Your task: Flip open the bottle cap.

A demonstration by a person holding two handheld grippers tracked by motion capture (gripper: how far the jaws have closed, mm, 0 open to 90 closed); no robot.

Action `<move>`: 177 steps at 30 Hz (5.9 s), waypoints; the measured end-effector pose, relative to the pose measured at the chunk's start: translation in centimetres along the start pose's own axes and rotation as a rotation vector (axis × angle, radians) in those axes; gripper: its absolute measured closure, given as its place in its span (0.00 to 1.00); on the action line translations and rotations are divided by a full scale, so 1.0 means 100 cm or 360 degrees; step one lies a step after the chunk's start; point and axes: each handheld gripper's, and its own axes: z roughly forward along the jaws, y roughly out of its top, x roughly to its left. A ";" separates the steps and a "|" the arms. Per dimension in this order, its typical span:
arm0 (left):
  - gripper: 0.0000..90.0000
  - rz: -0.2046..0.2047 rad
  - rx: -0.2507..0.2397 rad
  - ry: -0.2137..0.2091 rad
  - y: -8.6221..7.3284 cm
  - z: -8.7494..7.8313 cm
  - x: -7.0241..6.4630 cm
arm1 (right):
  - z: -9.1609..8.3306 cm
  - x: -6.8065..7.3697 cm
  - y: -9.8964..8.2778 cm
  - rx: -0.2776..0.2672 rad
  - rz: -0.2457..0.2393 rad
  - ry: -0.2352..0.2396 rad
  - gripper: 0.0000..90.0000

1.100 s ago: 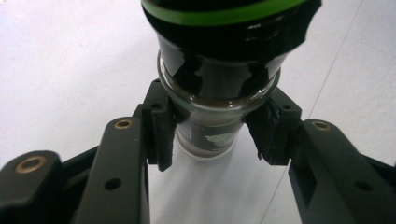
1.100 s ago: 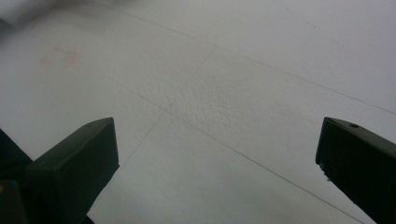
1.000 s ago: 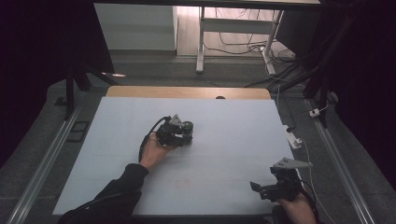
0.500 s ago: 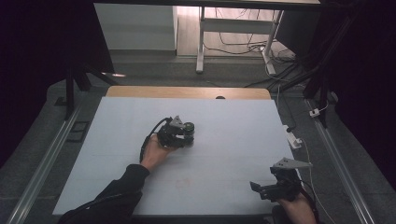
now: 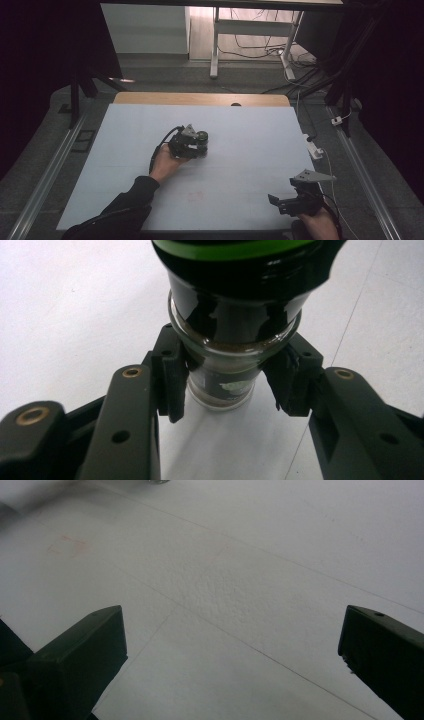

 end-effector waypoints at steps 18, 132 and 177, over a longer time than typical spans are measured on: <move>0.60 -0.0005 0.0015 0.0003 0.001 0.000 0.000 | 0.001 0.014 0.011 -0.0060 -0.0039 0.0091 0.00; 0.60 0.0011 0.0039 0.0011 0.002 0.000 -0.001 | 0.162 0.063 0.151 0.0017 -0.0353 0.0367 0.68; 0.60 0.0007 0.0042 0.0012 0.002 0.001 -0.001 | 0.167 0.069 0.166 -0.0067 -0.0395 0.0445 1.00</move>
